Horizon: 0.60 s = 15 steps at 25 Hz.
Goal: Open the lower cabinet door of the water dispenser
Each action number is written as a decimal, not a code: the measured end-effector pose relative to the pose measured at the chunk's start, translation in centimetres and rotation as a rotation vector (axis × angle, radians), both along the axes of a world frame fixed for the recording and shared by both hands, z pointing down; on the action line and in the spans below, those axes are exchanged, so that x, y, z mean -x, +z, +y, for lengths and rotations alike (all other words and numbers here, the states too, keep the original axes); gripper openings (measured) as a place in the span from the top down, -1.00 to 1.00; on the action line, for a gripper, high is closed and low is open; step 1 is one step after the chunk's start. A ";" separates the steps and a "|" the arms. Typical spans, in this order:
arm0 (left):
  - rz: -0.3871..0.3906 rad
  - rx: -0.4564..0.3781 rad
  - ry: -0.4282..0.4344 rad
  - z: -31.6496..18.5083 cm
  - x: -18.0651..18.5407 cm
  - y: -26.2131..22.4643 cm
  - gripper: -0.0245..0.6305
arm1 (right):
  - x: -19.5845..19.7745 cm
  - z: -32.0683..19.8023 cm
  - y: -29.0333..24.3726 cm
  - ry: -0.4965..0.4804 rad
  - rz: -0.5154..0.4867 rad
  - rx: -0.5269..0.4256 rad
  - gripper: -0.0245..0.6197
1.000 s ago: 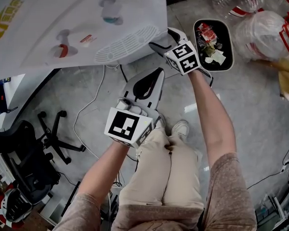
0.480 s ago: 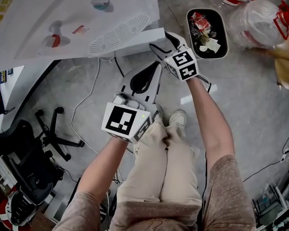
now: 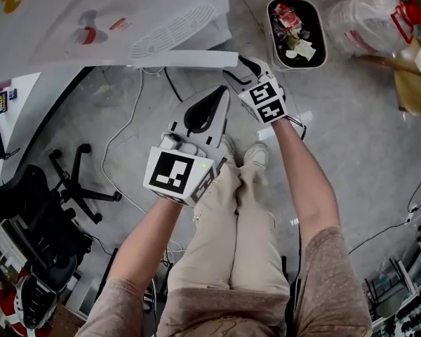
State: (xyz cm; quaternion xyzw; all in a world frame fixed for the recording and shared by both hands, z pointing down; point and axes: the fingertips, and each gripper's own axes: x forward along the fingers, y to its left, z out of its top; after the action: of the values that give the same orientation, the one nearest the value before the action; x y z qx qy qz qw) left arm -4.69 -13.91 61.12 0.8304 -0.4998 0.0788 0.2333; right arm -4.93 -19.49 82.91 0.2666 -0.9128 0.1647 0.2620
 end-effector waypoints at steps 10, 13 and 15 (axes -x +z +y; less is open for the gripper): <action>-0.011 0.018 -0.020 2.4 1.3 -0.4 0.89 | -0.3 4.9 0.0 -0.022 0.044 -0.002 0.40; -0.015 0.029 -0.027 3.3 1.6 -0.3 0.89 | -0.1 6.6 0.1 -0.034 0.041 0.010 0.41; -0.016 0.032 -0.039 3.7 1.8 -0.5 0.89 | 0.1 7.9 0.1 -0.039 0.033 0.022 0.42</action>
State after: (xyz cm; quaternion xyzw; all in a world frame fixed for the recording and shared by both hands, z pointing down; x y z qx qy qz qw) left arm -6.49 -10.20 60.64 0.8160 -0.5163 0.0889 0.2441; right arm -5.03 -11.64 83.02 0.2485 -0.9115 0.1650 0.2831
